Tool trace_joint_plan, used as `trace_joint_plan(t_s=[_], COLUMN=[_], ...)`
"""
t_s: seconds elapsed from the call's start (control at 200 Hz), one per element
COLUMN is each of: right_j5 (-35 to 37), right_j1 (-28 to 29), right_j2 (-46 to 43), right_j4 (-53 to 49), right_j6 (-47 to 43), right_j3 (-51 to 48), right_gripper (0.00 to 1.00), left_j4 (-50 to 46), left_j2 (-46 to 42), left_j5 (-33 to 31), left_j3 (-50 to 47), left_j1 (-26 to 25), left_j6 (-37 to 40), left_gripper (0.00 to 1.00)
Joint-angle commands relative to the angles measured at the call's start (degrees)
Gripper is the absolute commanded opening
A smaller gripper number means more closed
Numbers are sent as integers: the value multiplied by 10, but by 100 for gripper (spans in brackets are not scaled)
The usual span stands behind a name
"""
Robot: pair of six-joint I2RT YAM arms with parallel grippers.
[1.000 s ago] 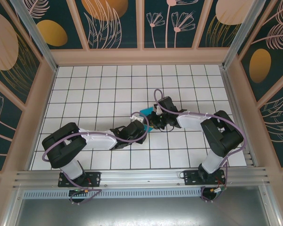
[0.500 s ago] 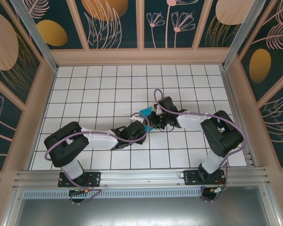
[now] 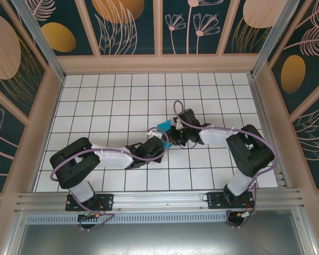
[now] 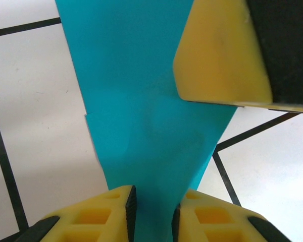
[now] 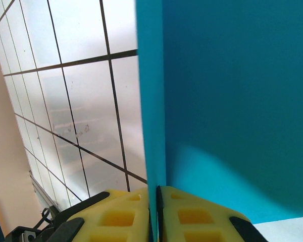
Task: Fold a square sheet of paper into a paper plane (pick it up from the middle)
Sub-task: Fourth fold the wing at the center of the table.
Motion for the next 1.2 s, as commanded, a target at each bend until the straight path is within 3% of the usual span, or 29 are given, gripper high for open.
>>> trace_joint_plan(t_s=[0.0, 0.26, 0.495, 0.631, 0.841, 1.191], right_j5=[2, 5, 27, 40, 18, -7], right_j1=[-1, -1, -13, -33, -61, -26], right_j2=[0, -7, -79, -143, -192, -189], right_j4=[-12, -17, -21, -19, 1, 79], right_j6=[-7, -11, -34, -43, -47, -24], right_j3=[8, 8, -13, -40, -88, -141], right_gripper=[15, 19, 44, 50, 51, 32], left_j4=[-5, -9, 14, 32, 67, 193], left_j2=[-10, -13, -24, -26, -36, -45], left_j5=[-12, -19, 10, 29, 85, 207], left_j3=[8, 6, -13, -28, -50, -145], left_j1=[-2, -2, -1, 0, 14, 69], left_j6=[-4, -2, 9, 4, 3, -97], left_gripper=[24, 11, 7, 7, 8, 10])
